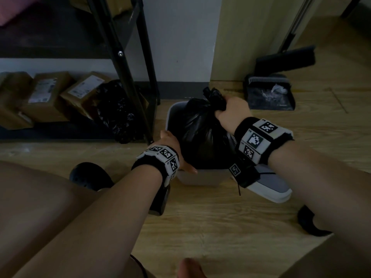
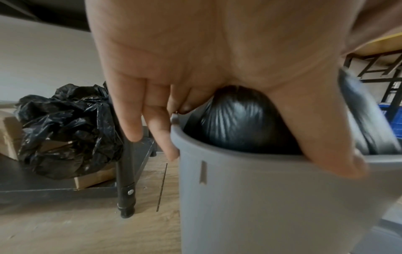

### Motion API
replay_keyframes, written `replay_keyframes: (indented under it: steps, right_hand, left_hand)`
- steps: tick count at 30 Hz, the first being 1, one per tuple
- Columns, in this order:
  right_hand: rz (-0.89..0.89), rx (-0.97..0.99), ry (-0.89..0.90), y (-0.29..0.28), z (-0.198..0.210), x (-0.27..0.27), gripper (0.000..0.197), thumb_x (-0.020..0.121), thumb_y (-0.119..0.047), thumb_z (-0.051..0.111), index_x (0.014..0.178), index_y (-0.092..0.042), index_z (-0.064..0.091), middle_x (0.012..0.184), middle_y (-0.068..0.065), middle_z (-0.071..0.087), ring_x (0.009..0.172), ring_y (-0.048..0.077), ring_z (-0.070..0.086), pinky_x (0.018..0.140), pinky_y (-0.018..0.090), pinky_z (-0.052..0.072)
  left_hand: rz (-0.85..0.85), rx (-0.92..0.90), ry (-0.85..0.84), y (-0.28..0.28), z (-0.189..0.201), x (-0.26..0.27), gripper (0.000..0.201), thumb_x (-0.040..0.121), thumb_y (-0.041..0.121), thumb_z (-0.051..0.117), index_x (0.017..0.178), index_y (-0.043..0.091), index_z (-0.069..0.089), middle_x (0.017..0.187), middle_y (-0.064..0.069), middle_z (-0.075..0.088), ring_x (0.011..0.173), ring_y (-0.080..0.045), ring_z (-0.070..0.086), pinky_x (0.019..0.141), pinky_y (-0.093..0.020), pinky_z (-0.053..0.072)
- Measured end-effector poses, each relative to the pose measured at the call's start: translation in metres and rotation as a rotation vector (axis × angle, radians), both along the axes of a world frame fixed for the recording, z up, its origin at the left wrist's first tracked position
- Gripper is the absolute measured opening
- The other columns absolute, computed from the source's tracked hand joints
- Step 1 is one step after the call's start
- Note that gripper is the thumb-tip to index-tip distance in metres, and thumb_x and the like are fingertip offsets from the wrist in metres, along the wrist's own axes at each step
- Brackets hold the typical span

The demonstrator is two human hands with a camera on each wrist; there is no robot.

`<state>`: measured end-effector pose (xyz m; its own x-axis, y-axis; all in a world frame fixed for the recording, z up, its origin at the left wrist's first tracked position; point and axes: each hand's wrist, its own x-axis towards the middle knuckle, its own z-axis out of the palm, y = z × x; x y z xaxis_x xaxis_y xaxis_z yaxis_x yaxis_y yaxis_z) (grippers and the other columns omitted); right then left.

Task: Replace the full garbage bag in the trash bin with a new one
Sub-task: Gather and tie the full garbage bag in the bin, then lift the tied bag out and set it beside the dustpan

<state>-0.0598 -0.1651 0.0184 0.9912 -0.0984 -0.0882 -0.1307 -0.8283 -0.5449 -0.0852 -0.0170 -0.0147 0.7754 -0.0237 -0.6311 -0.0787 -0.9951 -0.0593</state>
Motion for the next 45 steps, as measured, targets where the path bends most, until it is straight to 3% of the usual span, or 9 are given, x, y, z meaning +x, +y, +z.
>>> replay_keyframes:
  steps: [6, 12, 19, 22, 29, 33, 38, 41, 45]
  right_hand:
    - [-0.009, 0.047, -0.015, -0.001, 0.010, -0.007, 0.033, 0.090, -0.012, 0.049, 0.121, -0.003, 0.056, 0.119, 0.020, 0.063, 0.111, 0.035, 0.057, 0.091, 0.035, 0.047]
    - [-0.039, 0.138, -0.029, -0.004, 0.022, -0.010, 0.030, 0.090, -0.011, 0.050, 0.116, 0.001, 0.058, 0.117, 0.020, 0.063, 0.109, 0.032, 0.058, 0.077, 0.023, 0.038]
    - [-0.064, 0.211, -0.084, -0.005, 0.050, -0.013, 0.029, 0.087, -0.010, 0.053, 0.115, -0.001, 0.059, 0.112, 0.018, 0.065, 0.105, 0.031, 0.059, 0.075, 0.024, 0.038]
    - [-0.075, 0.264, -0.102, -0.008, 0.063, -0.019, 0.029, 0.086, -0.009, 0.054, 0.114, -0.002, 0.059, 0.103, 0.016, 0.064, 0.099, 0.029, 0.060, 0.075, 0.025, 0.040]
    - [-0.085, 0.288, -0.188, -0.016, 0.106, -0.037, 0.028, 0.087, -0.007, 0.054, 0.113, 0.001, 0.060, 0.091, 0.009, 0.055, 0.086, 0.021, 0.053, 0.072, 0.025, 0.036]
    - [-0.108, 0.346, -0.242, -0.033, 0.134, -0.051, 0.031, 0.087, -0.005, 0.053, 0.116, 0.003, 0.058, 0.093, 0.010, 0.056, 0.095, 0.030, 0.060, 0.072, 0.026, 0.040]
    - [-0.178, 0.388, -0.293, -0.068, 0.160, -0.064, 0.032, 0.087, -0.006, 0.054, 0.118, 0.001, 0.058, 0.095, 0.009, 0.058, 0.089, 0.022, 0.055, 0.073, 0.024, 0.040]
    - [-0.246, 0.409, -0.303, -0.094, 0.167, -0.065, 0.032, 0.086, -0.007, 0.055, 0.117, 0.001, 0.059, 0.081, 0.005, 0.060, 0.088, 0.021, 0.057, 0.072, 0.025, 0.041]
    - [-0.354, 0.454, -0.333, -0.133, 0.164, -0.054, 0.035, 0.084, -0.008, 0.059, 0.118, 0.000, 0.060, 0.103, 0.016, 0.067, 0.102, 0.031, 0.063, 0.084, 0.035, 0.050]
  left_hand:
    - [0.079, -0.085, -0.027, 0.004, -0.007, 0.001, 0.128, 0.056, 0.063, 0.076, 0.149, 0.009, 0.007, 0.155, -0.011, 0.011, 0.142, -0.032, 0.025, 0.110, -0.049, 0.037]
    - [0.095, -0.178, -0.140, 0.010, 0.004, -0.003, 0.119, 0.039, 0.070, 0.077, 0.138, 0.018, 0.034, 0.139, -0.010, 0.039, 0.124, -0.034, 0.049, 0.098, -0.050, 0.047]
    - [0.131, -0.393, -0.175, 0.012, 0.023, -0.007, 0.136, 0.021, 0.077, 0.066, 0.141, 0.024, 0.031, 0.138, -0.004, 0.047, 0.123, -0.026, 0.052, 0.099, -0.044, 0.049]
    - [0.154, -0.470, -0.206, 0.011, 0.035, -0.014, 0.131, 0.027, 0.074, 0.068, 0.141, 0.025, 0.028, 0.137, -0.004, 0.049, 0.123, -0.025, 0.052, 0.099, -0.043, 0.049]
    - [0.145, -0.617, -0.275, 0.001, 0.071, -0.029, 0.105, 0.065, 0.044, 0.078, 0.147, 0.019, 0.018, 0.143, -0.007, 0.046, 0.130, -0.026, 0.047, 0.107, -0.041, 0.042]
    - [0.108, -0.637, -0.344, -0.016, 0.091, -0.027, 0.102, 0.070, 0.040, 0.076, 0.149, 0.018, 0.014, 0.142, -0.011, 0.046, 0.128, -0.028, 0.048, 0.106, -0.042, 0.043]
    - [0.048, -0.653, -0.434, -0.051, 0.113, -0.018, 0.098, 0.071, 0.036, 0.076, 0.147, 0.017, 0.018, 0.138, -0.013, 0.050, 0.125, -0.031, 0.050, 0.105, -0.041, 0.044]
    - [-0.002, -0.670, -0.447, -0.078, 0.121, -0.005, 0.092, 0.072, 0.033, 0.076, 0.145, 0.016, 0.022, 0.134, -0.014, 0.054, 0.122, -0.033, 0.053, 0.102, -0.040, 0.045]
    - [-0.027, -0.685, -0.437, -0.122, 0.127, 0.019, 0.076, 0.077, 0.020, 0.072, 0.140, 0.013, 0.031, 0.126, -0.018, 0.060, 0.115, -0.036, 0.058, 0.093, -0.038, 0.047]
